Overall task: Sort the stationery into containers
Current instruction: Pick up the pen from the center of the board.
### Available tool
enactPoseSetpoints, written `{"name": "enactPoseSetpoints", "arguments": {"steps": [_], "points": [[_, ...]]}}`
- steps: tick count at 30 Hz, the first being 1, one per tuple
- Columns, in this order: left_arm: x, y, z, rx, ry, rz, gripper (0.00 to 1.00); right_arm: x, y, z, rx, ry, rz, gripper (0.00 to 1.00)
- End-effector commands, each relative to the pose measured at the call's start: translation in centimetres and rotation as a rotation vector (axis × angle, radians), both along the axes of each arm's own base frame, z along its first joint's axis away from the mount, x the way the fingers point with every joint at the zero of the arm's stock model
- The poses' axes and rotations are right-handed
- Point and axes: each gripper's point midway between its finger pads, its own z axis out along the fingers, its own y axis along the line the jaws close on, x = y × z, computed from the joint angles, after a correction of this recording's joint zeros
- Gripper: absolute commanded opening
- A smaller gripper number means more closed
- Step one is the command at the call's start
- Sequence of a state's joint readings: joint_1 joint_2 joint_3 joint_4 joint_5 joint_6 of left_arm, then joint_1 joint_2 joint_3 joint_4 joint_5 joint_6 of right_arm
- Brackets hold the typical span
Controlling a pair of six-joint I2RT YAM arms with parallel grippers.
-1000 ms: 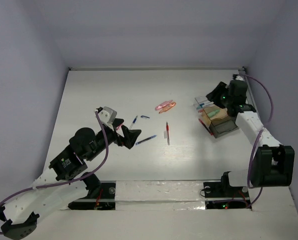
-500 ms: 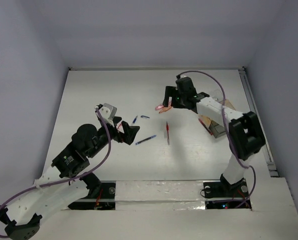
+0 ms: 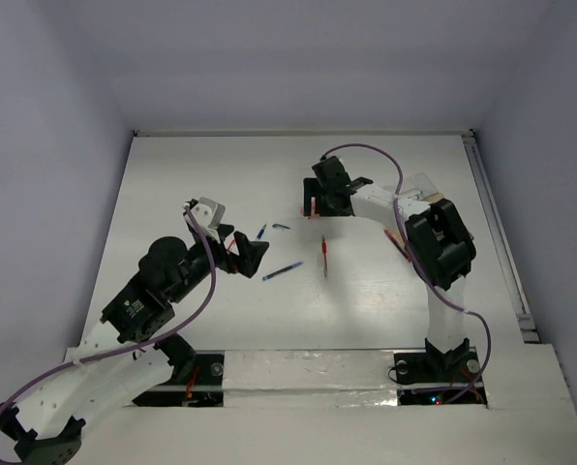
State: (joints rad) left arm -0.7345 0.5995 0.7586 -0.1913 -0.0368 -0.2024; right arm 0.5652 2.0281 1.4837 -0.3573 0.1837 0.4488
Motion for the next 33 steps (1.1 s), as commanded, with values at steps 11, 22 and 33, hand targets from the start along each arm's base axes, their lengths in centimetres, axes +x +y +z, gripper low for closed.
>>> {"name": "enactPoseSetpoints", "arguments": {"steps": [11,22,33], "points": [[0.2,-0.7,1.2,-0.043,-0.041,-0.054,0.99,2.0,-0.3,-0.9,-0.073,-0.017,-0.082,0.72],[0.0,-0.9,1.4,-0.053,-0.045,-0.080,0.99,-0.8,-4.5,-0.6,-0.220,-0.028,-0.124,0.42],[0.1,-1.1,1.3,-0.057,-0.040,-0.090,0.99,-2.9,-9.6,2.0,-0.404,-0.069,-0.139,0.44]]}}
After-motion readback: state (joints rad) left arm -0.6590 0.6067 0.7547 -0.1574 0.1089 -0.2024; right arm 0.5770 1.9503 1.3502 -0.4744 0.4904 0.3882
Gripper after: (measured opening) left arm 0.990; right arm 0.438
